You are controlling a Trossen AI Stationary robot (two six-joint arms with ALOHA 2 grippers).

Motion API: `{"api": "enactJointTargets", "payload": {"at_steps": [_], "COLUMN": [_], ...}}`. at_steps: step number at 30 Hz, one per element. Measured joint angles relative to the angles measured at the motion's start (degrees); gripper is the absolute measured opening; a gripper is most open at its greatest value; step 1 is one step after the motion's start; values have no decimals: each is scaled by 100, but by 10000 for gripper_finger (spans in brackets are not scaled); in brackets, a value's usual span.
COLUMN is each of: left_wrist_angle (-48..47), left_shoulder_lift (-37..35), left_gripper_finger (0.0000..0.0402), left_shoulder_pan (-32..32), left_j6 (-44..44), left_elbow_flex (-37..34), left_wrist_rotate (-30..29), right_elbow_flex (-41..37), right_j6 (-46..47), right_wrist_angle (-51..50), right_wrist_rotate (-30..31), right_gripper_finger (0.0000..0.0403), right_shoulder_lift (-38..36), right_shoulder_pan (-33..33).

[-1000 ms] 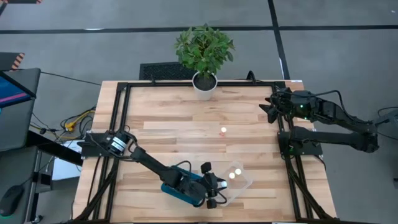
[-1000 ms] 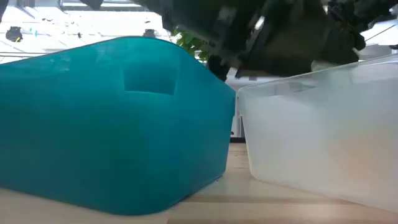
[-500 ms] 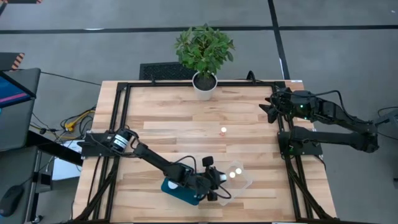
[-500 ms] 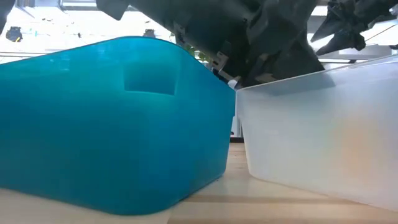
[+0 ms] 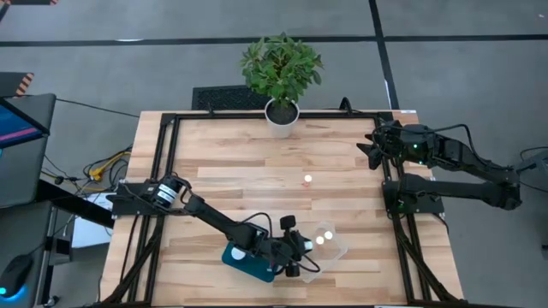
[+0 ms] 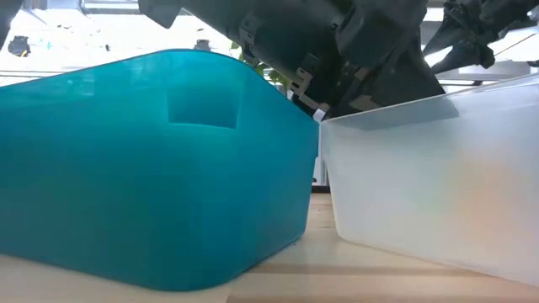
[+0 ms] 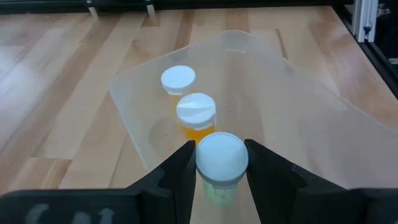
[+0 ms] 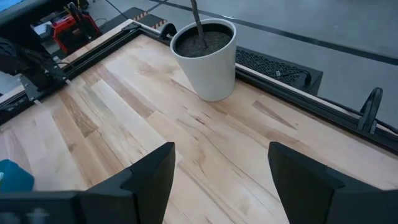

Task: Pick and place medicine bottles into bin by pill shape (circle, oval)
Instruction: Put the small blue pill bottle into the transparent bin, then put the small pink pill bottle into the transparent bin

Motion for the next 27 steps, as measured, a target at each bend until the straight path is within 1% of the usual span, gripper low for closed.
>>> {"api": "enactJointTargets", "payload": {"at_steps": [10, 15, 20, 23, 27], "left_wrist_angle": [0, 26, -115, -569, -1624], "left_shoulder_lift": [-2, -2, -31, -33, -33], "left_gripper_finger": [177, 183, 183, 183, 183], "left_shoulder_pan": [4, 2, -25, -26, 6], "left_j6": [-93, -145, -220, -351, -508], "left_elbow_flex": [0, 2, 229, 531, 1148], "left_wrist_rotate": [-76, -113, -141, -146, -261], "right_elbow_flex": [0, 0, 0, 0, 0], "right_j6": [-2, -2, -2, -1, -2], "right_wrist_angle": [-1, -1, 0, 1, 1], "right_wrist_rotate": [0, 0, 0, 0, 0], "right_gripper_finger": [271, 271, 271, 271, 271], "right_shoulder_lift": [0, 0, 0, 0, 0], "right_shoulder_pan": [0, 0, 0, 0, 0]}}
